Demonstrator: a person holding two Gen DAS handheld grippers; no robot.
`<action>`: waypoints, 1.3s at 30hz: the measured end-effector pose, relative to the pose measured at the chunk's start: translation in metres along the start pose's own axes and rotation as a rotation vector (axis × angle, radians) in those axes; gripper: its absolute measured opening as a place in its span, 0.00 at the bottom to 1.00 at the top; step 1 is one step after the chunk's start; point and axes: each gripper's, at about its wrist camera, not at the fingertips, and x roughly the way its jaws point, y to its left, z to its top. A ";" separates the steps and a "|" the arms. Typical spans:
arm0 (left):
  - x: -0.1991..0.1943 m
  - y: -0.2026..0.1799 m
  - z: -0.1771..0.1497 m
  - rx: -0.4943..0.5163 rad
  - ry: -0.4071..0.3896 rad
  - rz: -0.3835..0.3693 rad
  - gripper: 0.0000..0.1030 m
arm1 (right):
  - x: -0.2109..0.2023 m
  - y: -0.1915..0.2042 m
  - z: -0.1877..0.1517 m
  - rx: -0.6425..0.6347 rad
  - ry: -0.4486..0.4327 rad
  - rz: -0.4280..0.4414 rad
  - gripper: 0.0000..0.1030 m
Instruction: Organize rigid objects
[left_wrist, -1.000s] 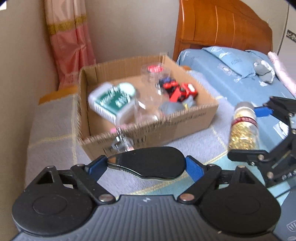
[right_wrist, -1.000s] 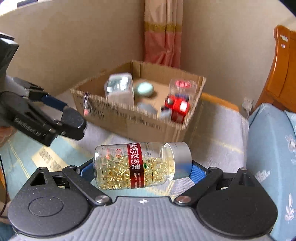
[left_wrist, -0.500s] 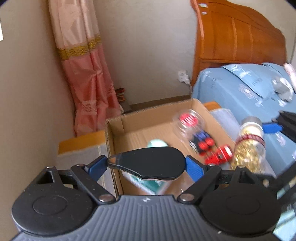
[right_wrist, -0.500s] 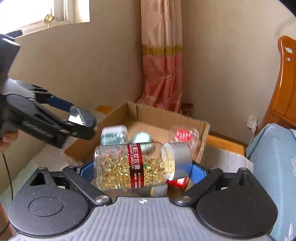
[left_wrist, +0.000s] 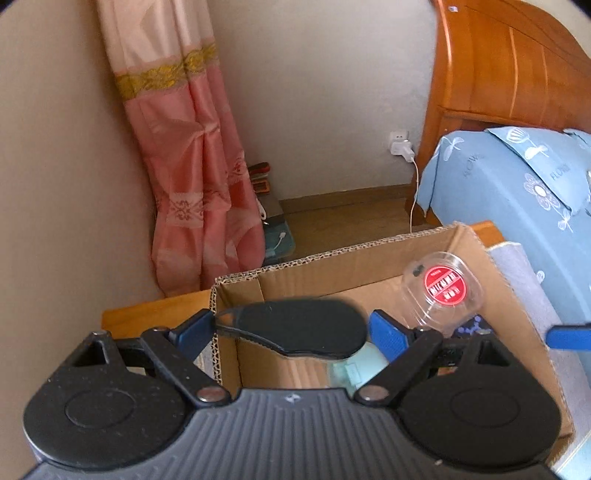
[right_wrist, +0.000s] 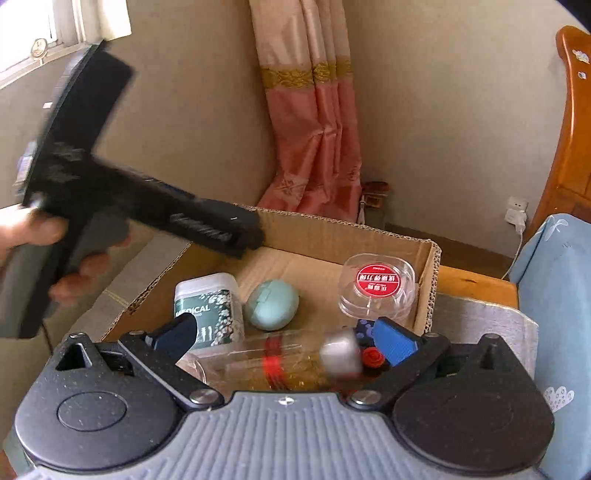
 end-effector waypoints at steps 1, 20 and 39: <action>0.002 0.002 0.000 -0.008 0.004 -0.016 0.88 | -0.002 0.001 -0.001 -0.002 -0.004 -0.004 1.00; -0.143 -0.006 -0.082 0.025 -0.255 0.010 0.99 | -0.079 0.032 -0.040 0.049 -0.092 -0.213 1.00; -0.189 -0.068 -0.190 -0.068 -0.137 0.104 0.99 | -0.142 0.070 -0.130 0.245 -0.062 -0.378 1.00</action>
